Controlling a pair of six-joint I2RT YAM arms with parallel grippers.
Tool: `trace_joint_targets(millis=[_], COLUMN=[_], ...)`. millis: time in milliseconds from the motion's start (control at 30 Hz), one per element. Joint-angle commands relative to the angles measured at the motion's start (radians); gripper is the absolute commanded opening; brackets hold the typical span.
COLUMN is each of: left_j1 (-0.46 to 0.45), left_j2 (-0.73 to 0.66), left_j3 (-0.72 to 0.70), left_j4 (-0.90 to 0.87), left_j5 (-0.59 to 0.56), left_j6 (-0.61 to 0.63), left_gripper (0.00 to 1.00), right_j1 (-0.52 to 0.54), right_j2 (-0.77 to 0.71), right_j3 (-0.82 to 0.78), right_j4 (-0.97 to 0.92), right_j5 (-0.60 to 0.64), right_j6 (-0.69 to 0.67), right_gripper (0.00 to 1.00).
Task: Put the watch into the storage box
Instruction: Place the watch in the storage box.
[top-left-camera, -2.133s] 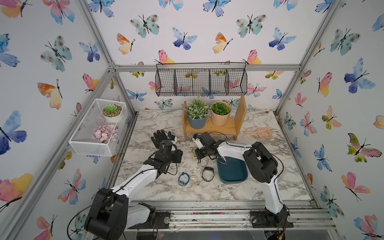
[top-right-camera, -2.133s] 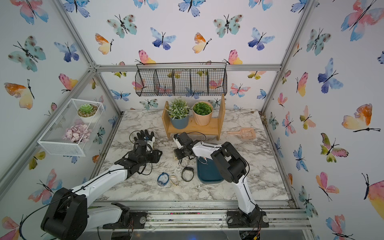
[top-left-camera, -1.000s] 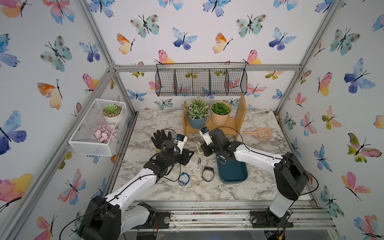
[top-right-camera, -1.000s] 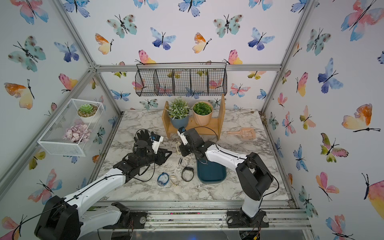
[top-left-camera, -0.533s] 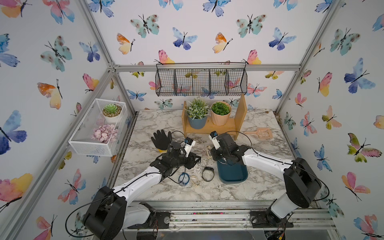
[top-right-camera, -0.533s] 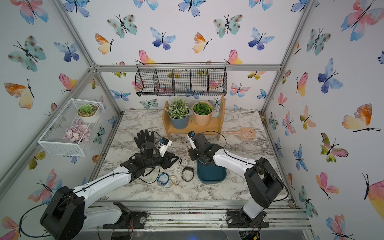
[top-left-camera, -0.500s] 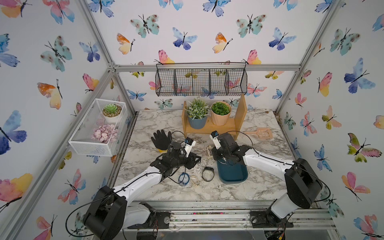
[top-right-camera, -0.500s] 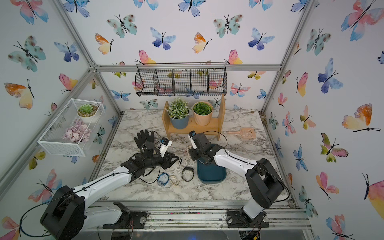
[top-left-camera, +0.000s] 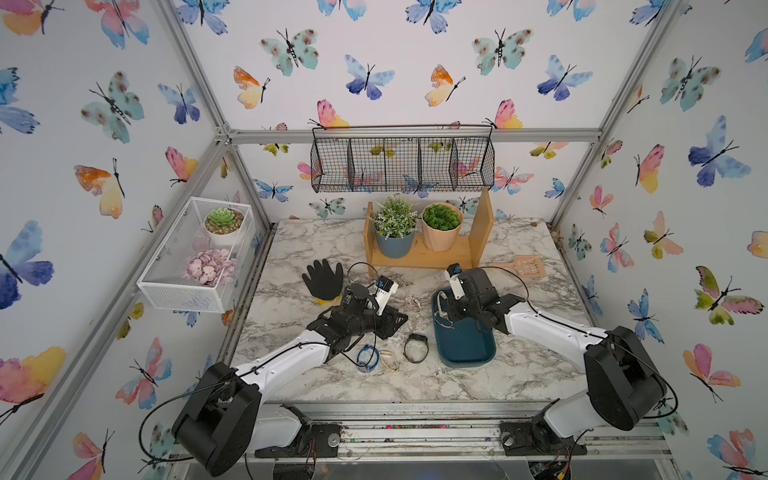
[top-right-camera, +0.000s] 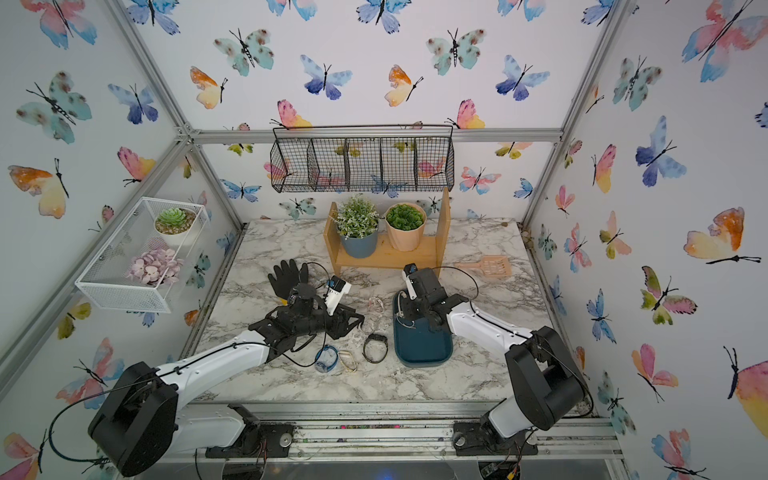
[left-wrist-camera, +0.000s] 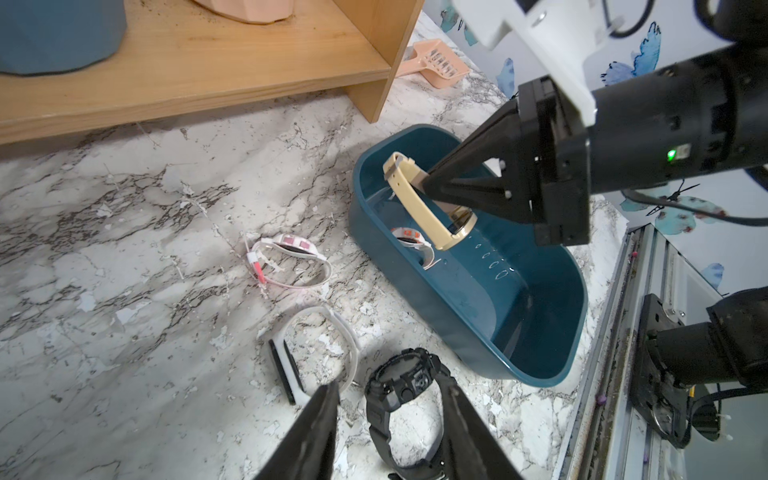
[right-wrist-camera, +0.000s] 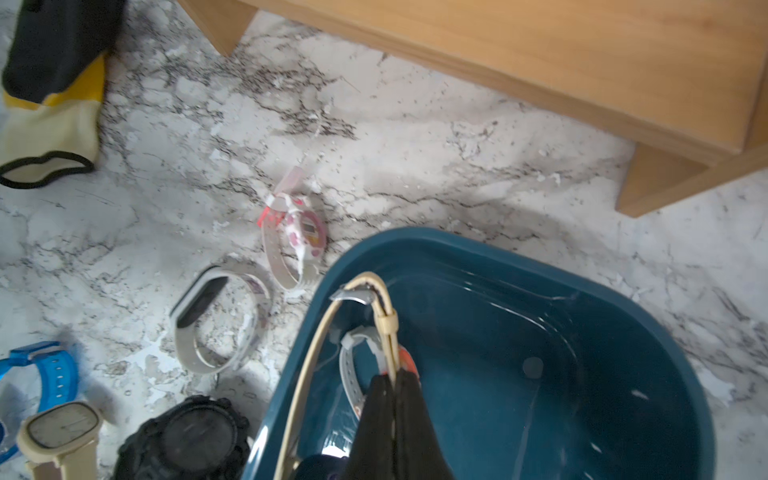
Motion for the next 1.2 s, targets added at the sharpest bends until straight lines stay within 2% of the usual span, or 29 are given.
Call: trace_joint_targets(millis=[0, 733, 1167], left_j1=[-0.008, -0.013, -0.014], left_j2=[0.023, 0.038, 0.058], left_j3=[0.026, 0.03, 0.037], left_j4=[0.02, 0.006, 0.003], left_j5=[0.049, 0.035, 0.026], left_j6=[0.018, 0.033, 0.033], left_gripper=[0.45, 0.46, 0.47], right_j1=[-0.018, -0.093, -0.098], right_j2=[-0.016, 0.041, 0.116], right_j3=[-0.033, -0.081, -0.045], right_j4=[-0.011, 0.025, 0.038], right_j5=[0.019, 0.021, 0.01], right_j6=[0.02, 0.018, 0.009], right_gripper=[0.02, 0.03, 0.15])
